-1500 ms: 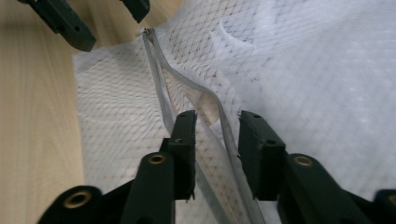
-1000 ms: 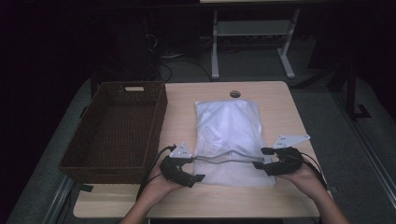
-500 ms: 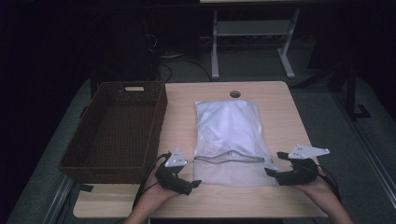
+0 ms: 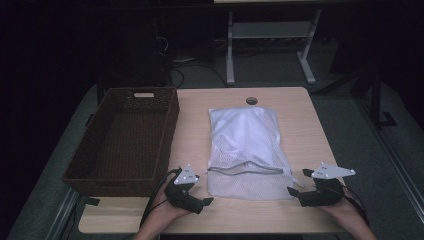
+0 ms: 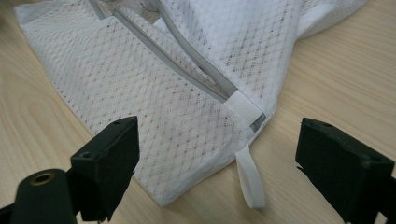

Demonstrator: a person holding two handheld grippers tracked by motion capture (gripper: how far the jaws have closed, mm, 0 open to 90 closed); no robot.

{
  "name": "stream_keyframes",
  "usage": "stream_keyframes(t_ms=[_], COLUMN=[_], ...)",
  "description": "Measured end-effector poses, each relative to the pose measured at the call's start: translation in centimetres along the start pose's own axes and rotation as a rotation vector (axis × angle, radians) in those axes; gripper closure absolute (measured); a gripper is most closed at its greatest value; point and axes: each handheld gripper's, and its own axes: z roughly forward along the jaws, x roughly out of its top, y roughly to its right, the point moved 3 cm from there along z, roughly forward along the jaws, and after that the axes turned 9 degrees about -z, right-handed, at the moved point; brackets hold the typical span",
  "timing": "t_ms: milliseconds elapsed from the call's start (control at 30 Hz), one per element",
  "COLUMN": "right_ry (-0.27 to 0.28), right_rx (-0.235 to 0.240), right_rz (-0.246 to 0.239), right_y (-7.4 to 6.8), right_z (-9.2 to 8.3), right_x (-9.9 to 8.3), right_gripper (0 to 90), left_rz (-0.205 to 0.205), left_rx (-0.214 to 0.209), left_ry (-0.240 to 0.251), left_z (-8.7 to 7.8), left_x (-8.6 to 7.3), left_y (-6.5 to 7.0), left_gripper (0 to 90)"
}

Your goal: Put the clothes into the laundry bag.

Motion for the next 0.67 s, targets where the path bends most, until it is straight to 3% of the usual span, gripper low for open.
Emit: stream_keyframes(t_ms=[167, 667], right_ry=[-0.002, 0.008], right_rx=[0.011, 0.013], right_rz=[-0.018, -0.009], right_y=[-0.03, 0.12], right_z=[0.32, 0.26], right_x=[-0.02, -0.01], right_gripper=[12.8, 12.6], left_rz=[-0.001, 0.006], left_rx=[0.001, 0.008], left_ry=[-0.002, -0.004], left_z=[0.04, -0.04], left_x=[-0.07, -0.07], left_y=[-0.18, -0.28], left_gripper=[10.5, 10.6])
